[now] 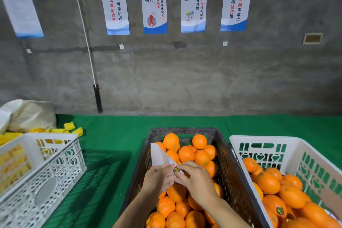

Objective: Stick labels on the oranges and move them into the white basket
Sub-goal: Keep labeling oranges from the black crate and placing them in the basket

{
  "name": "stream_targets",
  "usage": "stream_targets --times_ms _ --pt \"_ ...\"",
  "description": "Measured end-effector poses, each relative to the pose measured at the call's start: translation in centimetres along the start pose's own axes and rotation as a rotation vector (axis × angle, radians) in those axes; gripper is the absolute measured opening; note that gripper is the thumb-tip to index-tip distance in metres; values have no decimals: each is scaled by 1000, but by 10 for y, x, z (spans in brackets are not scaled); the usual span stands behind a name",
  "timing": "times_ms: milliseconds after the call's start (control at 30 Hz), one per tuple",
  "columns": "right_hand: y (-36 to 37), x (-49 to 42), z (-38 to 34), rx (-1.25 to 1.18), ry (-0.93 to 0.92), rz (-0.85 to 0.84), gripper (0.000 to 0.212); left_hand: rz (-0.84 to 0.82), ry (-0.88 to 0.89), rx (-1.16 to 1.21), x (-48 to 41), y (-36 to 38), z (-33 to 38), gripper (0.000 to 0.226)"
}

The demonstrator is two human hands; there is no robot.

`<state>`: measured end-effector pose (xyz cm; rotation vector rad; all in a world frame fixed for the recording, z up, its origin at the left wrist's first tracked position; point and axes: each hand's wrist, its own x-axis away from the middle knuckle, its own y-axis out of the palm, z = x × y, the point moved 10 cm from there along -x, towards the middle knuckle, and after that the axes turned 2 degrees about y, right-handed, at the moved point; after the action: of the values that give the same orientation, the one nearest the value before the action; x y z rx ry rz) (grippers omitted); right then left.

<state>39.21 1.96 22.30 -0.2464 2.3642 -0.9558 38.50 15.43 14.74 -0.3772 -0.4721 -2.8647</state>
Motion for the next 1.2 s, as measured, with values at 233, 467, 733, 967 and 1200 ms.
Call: stream_targets --times_ms 233,467,733,967,1200 --pt "-3 2 6 -36 70 44 9 -28 88 -121 6 1 7 19" --pt "4 1 14 -22 115 21 9 15 193 -255 5 0 15 9" --pt "8 2 18 -51 131 -5 21 40 245 -287 5 -2 20 5" --pt "2 1 12 -64 89 34 17 73 343 -394 7 -1 30 33" --pt "0 2 11 17 57 70 10 69 311 -428 3 -3 26 9"
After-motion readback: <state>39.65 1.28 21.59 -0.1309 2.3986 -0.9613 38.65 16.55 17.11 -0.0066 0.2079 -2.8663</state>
